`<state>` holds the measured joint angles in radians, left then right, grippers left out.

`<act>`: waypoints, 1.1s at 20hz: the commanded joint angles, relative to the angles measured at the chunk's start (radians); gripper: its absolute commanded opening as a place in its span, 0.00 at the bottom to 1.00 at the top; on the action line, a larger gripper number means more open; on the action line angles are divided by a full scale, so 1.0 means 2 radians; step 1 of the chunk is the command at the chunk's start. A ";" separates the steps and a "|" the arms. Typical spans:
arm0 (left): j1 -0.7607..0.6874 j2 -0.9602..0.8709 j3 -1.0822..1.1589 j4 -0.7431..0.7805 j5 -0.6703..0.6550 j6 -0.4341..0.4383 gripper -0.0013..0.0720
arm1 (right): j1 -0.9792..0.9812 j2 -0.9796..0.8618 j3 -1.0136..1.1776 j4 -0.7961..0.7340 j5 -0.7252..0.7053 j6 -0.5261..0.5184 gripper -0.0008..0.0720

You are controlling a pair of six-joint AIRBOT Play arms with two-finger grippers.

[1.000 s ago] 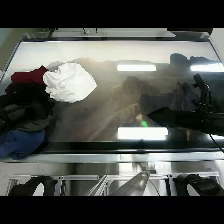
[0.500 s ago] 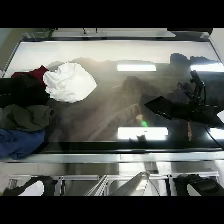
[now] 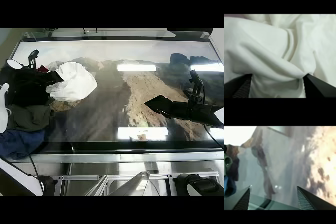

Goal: Fold the shirts.

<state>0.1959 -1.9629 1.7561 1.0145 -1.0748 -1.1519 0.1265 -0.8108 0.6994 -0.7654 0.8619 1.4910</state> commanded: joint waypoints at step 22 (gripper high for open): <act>-0.258 0.213 -0.080 -0.265 -0.115 -0.017 0.03 | -0.179 0.072 0.003 -0.001 0.140 -0.080 0.03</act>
<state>-0.2535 -1.5593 1.6970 0.4740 -1.4200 -1.1877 -0.1585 -0.6819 0.7052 -0.7666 1.0752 1.3628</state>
